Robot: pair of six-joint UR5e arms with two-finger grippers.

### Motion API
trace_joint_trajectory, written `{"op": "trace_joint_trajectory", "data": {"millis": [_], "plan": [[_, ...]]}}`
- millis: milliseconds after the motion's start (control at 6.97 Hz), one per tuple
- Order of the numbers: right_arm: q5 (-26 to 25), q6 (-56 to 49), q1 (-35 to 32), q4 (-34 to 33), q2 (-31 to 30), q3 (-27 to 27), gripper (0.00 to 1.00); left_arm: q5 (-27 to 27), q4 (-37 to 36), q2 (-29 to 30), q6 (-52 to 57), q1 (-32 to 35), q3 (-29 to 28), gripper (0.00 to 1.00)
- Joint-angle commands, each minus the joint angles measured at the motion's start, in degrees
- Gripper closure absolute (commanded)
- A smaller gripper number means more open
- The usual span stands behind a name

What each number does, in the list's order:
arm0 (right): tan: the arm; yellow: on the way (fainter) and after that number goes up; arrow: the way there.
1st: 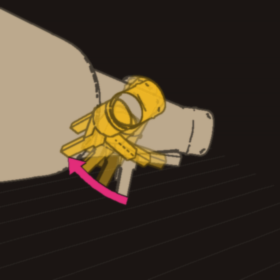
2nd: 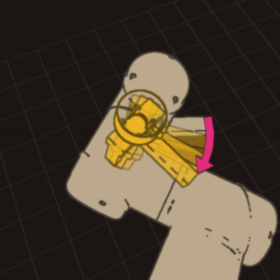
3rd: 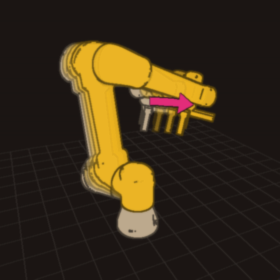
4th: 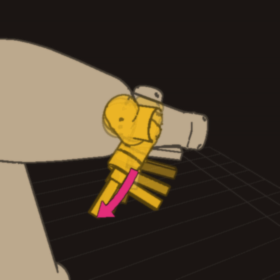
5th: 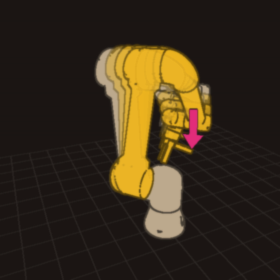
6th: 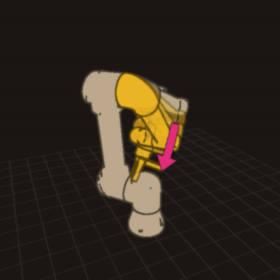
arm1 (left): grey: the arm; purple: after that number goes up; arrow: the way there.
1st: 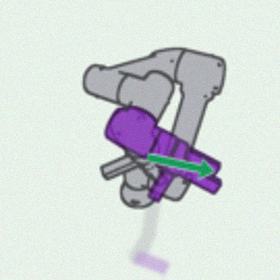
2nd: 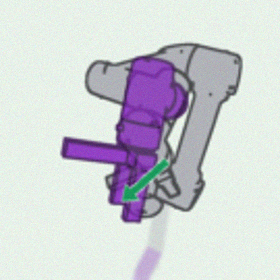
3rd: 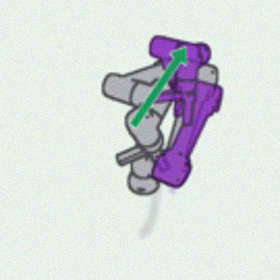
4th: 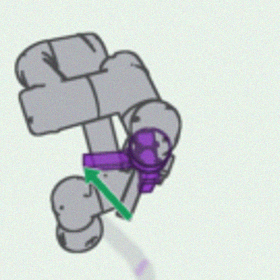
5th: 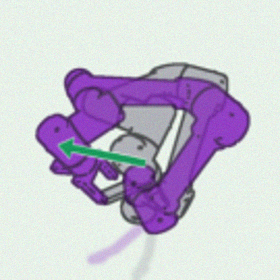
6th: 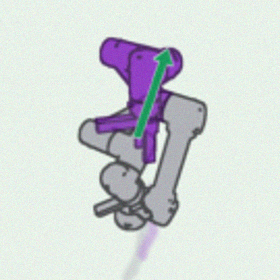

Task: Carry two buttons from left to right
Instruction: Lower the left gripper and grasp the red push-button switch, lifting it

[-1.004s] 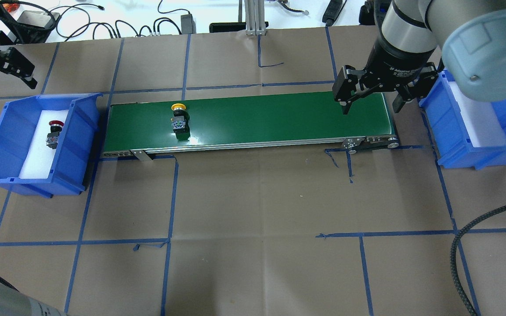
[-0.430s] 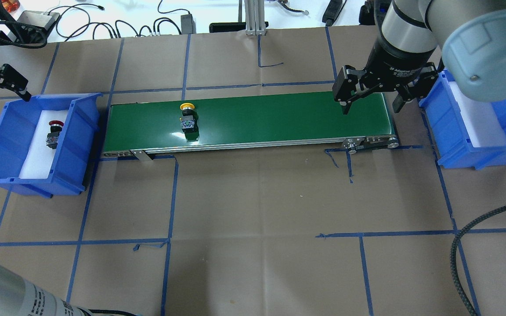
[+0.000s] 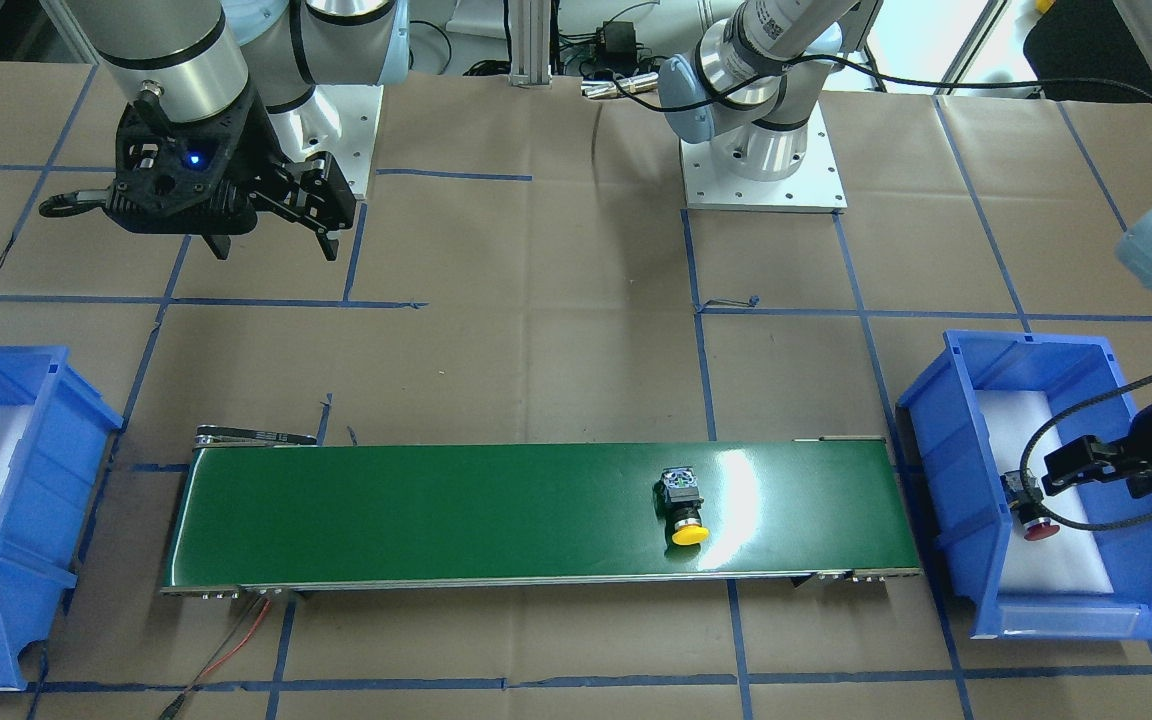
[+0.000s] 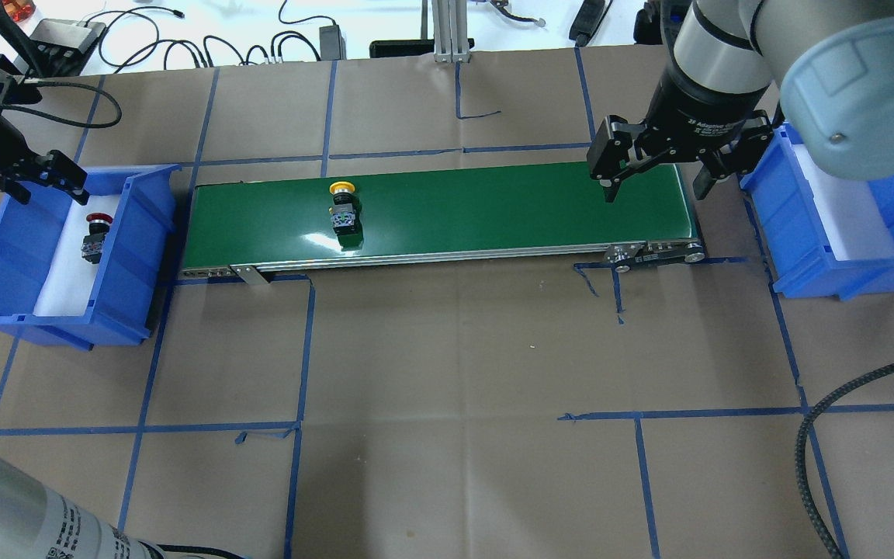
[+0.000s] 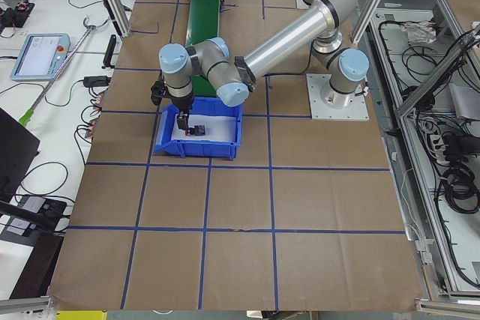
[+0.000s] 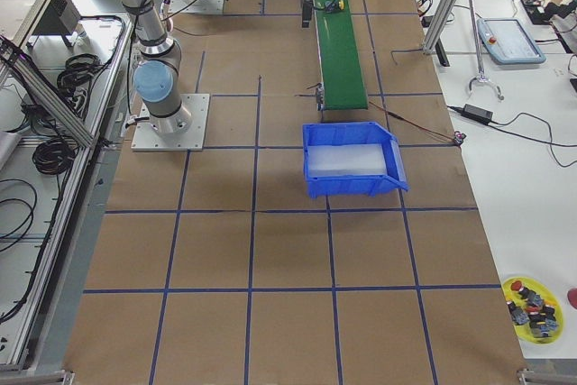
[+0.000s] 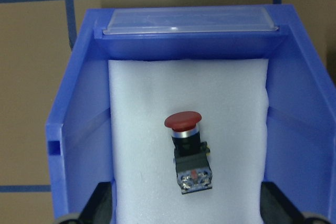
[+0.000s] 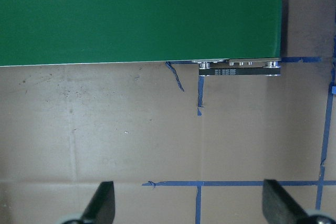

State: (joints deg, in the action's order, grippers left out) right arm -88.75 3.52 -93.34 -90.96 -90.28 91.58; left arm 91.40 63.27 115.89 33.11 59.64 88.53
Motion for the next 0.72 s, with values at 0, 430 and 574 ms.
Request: {"op": "trace_joint_trajectory", "data": {"millis": [0, 430, 574], "plan": [[-0.02, 0.0, 0.0, 0.0, 0.02, 0.0, 0.0, 0.0, -8.22, 0.04, -0.06, -0.05, 6.64, 0.0], [0.07, 0.0, 0.0, 0.0, 0.02, 0.09, 0.0, 0.0, -10.44, 1.61, -1.03, -0.05, 8.24, 0.0], [0.15, 0.0, 0.0, 0.0, 0.02, 0.09, 0.0, 0.09, -11.49, 2.32, -1.03, -0.05, 8.24, 0.0]]}}
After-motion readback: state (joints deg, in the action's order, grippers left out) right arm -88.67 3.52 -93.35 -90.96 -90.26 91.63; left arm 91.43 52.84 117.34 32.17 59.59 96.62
